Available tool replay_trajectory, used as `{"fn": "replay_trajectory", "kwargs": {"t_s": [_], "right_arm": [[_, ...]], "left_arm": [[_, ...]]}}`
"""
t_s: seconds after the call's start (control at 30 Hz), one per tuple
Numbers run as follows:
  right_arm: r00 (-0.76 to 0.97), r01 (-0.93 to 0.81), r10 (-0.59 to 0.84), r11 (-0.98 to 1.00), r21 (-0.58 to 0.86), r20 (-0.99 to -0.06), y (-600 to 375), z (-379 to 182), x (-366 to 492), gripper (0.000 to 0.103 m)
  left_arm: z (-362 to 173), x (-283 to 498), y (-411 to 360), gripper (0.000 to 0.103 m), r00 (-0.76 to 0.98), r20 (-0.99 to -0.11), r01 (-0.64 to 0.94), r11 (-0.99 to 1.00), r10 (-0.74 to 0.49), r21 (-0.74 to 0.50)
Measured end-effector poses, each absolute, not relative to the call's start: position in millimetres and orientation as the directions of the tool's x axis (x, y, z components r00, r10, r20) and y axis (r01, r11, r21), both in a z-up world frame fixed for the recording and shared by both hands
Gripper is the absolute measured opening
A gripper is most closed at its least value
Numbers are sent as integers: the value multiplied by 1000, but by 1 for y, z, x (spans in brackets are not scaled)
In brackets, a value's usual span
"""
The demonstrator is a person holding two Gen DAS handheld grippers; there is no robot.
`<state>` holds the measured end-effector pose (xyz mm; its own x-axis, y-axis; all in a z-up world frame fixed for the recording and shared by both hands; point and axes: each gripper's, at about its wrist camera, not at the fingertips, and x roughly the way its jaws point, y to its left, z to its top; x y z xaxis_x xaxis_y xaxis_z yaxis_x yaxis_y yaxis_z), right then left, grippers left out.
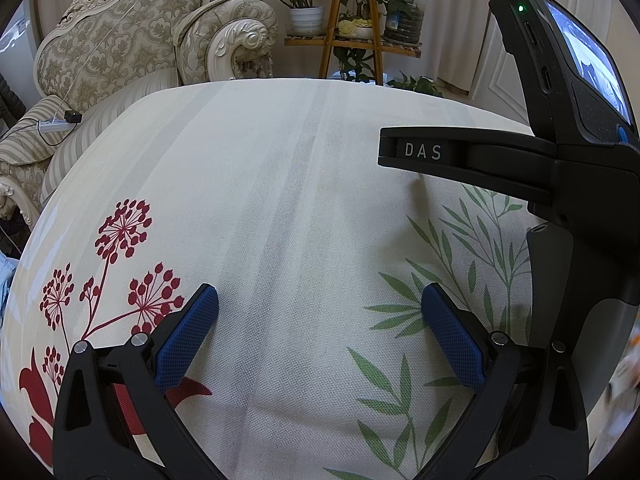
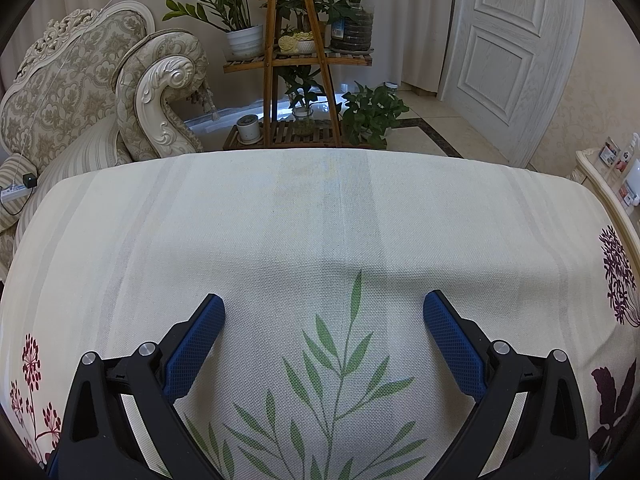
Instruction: Collect trash
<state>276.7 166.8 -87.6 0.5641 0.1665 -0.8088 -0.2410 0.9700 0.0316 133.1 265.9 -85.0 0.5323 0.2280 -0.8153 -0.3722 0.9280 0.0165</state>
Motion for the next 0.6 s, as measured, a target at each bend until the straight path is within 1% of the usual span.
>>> {"fn": "replay_trajectory", "kwargs": {"t_s": [0.6], "right_arm": [[564, -241, 167, 970, 32, -809, 167, -88, 277, 97]], "left_arm": [[-85, 134, 267, 99, 532, -815, -373, 928, 227, 15]]}}
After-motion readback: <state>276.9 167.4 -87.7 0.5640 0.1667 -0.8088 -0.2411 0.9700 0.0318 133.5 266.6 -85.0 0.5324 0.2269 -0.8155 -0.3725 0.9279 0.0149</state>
